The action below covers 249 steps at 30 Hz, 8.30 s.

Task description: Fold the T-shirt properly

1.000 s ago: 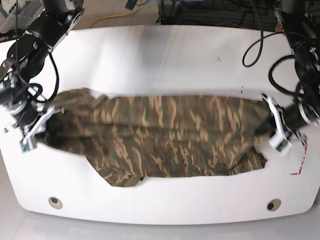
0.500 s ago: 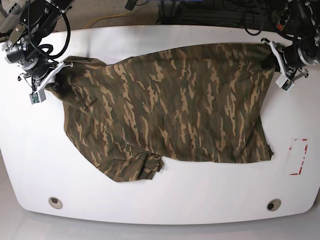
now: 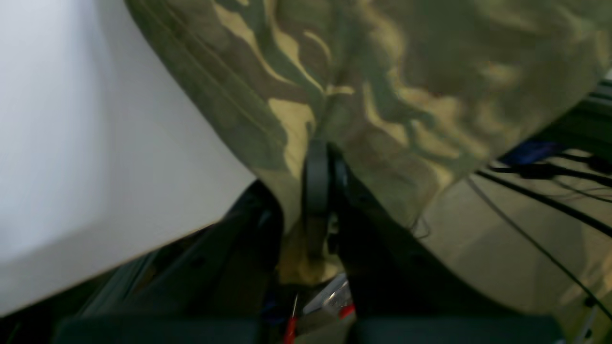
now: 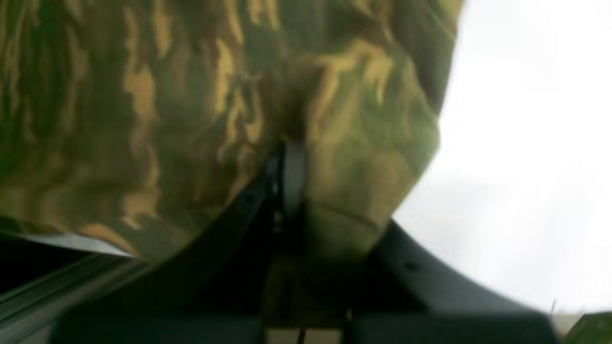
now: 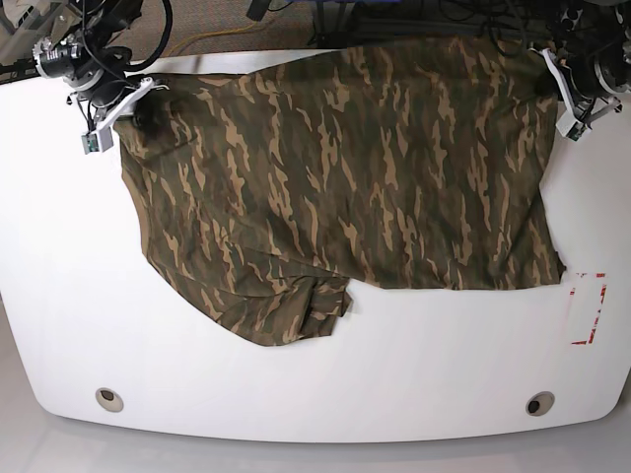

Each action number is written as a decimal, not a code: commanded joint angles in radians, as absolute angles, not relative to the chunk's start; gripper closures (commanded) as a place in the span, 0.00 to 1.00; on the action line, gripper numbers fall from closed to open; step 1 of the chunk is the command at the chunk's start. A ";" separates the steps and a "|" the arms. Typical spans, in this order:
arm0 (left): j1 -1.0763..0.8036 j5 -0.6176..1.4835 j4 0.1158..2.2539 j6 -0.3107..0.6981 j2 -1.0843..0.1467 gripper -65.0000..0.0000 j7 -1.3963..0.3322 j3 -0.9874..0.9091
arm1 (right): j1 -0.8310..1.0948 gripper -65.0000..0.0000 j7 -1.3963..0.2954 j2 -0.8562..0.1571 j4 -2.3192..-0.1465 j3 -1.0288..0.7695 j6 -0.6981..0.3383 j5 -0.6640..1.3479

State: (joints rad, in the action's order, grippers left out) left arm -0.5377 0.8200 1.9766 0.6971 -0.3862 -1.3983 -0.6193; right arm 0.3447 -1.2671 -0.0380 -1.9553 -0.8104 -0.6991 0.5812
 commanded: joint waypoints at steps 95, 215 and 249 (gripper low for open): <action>-0.387 0.748 1.986 0.698 -0.438 1.00 -1.396 -0.774 | 0.418 0.34 -1.354 -0.016 -1.692 -0.905 -0.698 1.043; -0.185 0.193 2.009 0.698 -0.254 1.00 -1.382 -0.380 | 0.186 1.00 -1.288 -0.216 -1.957 -0.699 -0.698 0.567; -0.005 0.188 1.980 0.698 -0.213 1.00 -1.276 -0.292 | 0.058 1.00 -1.256 -0.188 -1.808 -0.745 -0.698 0.510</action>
